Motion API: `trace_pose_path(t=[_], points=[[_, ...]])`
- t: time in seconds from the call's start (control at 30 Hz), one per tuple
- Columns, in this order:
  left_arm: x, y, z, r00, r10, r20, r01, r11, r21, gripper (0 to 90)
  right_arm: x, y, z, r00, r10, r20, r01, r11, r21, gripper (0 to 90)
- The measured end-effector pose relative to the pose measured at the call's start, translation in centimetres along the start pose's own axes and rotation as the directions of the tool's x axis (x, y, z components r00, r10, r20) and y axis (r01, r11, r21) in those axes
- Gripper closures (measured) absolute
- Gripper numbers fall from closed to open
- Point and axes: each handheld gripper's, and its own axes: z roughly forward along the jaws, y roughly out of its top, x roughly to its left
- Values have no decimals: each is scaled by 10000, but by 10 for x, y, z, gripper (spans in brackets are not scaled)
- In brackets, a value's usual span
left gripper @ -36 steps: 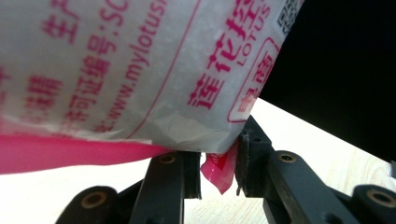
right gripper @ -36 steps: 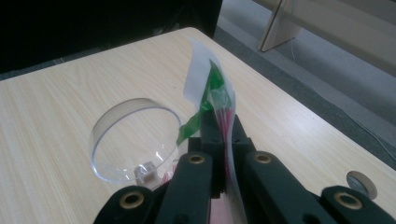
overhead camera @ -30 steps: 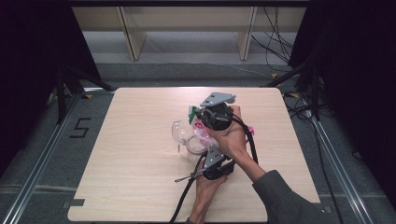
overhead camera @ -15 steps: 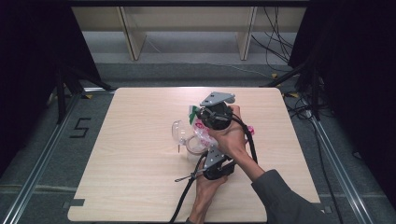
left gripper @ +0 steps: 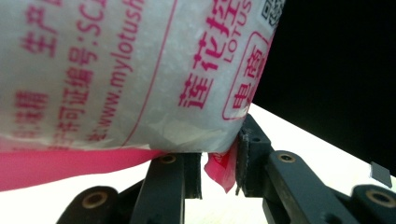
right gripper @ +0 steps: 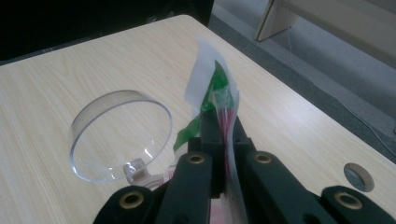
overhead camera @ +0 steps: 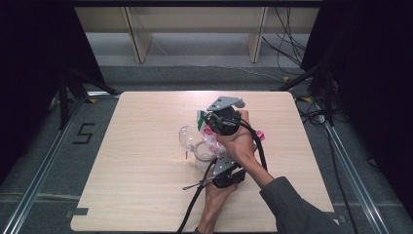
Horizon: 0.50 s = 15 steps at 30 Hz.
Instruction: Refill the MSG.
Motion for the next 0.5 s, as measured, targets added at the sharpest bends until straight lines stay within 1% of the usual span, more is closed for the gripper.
trace_pose_path(t=[0.03,0.17,0.2,0.23,0.27,0.3,0.33,0.37,0.4,0.5], points=[[1,0,-1,9999,-40,146,40,10000,-9,743,0,0,2,9999,-105,97,106,9999,-130,900],[1,0,0,9999,-75,135,75,10000,-11,743,0,0,3,9999,-85,61,86,10000,-14,900],[1,0,0,9999,-48,153,48,10000,-12,743,1,0,4,10000,93,-8,-93,9999,50,900],[1,0,-1,9999,-56,163,56,10000,-21,743,1,0,5,9999,-118,76,118,9999,-1,900],[1,0,-1,9999,-65,147,65,10000,-33,743,1,0,6,9997,-232,70,233,9997,-22,900],[1,0,-1,9999,-65,117,65,10000,-4,743,2,0,5,9999,-127,21,126,9999,30,900],[1,0,-2,9999,-55,151,56,10000,-48,744,2,1,4,10000,11,71,-11,10000,-12,900],[1,0,-2,9999,-55,151,56,10000,-48,744,2,1,4,10000,11,71,-11,10000,-12,900],[1,1,-2,9999,-27,98,28,10000,-68,744,1,1,4,9997,-221,-38,221,9997,-39,900],[1,1,-2,9999,-64,150,65,10000,-66,744,3,2,4,10000,-11,70,11,10000,-96,900]])
